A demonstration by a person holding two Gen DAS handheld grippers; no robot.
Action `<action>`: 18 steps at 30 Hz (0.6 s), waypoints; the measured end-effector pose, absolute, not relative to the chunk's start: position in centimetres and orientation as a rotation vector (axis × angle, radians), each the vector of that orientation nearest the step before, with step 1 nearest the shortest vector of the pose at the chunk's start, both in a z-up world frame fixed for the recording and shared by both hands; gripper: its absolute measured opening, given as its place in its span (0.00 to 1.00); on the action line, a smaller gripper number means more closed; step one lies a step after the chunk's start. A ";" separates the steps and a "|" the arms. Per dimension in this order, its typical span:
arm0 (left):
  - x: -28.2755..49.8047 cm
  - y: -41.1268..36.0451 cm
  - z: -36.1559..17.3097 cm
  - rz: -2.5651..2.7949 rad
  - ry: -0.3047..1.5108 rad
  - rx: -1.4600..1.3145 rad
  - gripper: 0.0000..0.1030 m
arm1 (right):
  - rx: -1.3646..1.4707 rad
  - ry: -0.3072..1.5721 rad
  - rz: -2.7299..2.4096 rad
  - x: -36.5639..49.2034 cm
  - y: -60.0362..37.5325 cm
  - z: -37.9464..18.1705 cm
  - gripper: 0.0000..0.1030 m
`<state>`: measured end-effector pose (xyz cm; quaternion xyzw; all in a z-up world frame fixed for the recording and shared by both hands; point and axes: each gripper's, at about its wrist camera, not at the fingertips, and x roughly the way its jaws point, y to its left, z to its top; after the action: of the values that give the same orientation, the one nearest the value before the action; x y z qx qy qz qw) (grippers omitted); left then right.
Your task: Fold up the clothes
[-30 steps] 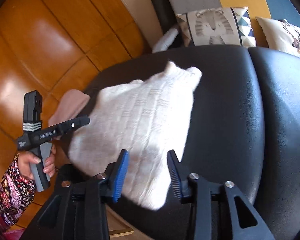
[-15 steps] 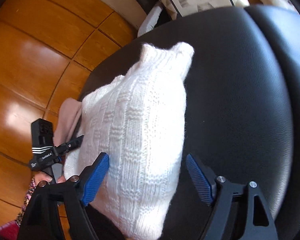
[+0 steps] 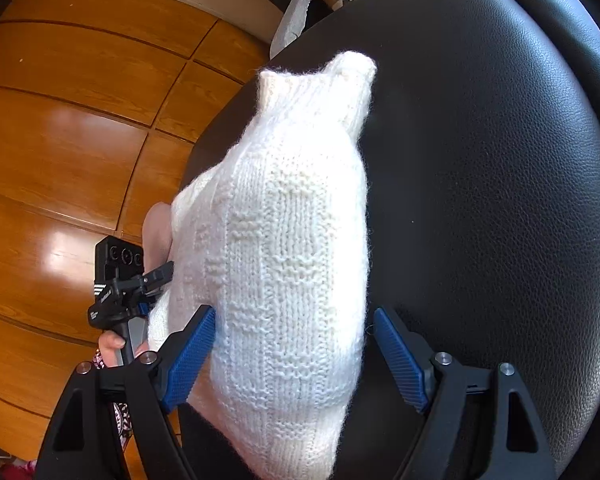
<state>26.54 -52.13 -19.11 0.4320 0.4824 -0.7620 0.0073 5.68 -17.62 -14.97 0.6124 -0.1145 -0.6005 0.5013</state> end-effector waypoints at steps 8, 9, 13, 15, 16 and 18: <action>25.2 -51.3 -19.0 -2.431 1.446 1.446 0.93 | 1.503 -0.304 -1.436 5.8 -17.8 -15.3 0.80; 25.0 -51.2 -18.9 -2.438 1.444 1.453 0.96 | 1.509 -0.313 -1.434 5.7 -17.9 -15.3 0.80; 24.4 -50.7 -18.7 -2.467 1.408 1.460 1.00 | 1.538 -0.334 -1.420 5.7 -18.2 -15.6 0.84; 24.4 -50.5 -18.6 -2.486 1.389 1.458 1.00 | 1.546 -0.347 -1.419 5.7 -18.2 -15.7 0.85; 24.3 -50.5 -18.6 -2.497 1.383 1.457 1.00 | 1.547 -0.351 -1.420 5.7 -18.3 -15.7 0.86; 24.5 -50.8 -18.6 -2.514 1.404 1.445 1.00 | 1.550 -0.352 -1.421 5.8 -18.5 -15.7 0.89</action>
<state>24.47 -50.76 -18.56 0.4482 0.4354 -0.7797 -0.0402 5.84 -18.49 -15.71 0.6364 -0.1445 -0.5832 0.4837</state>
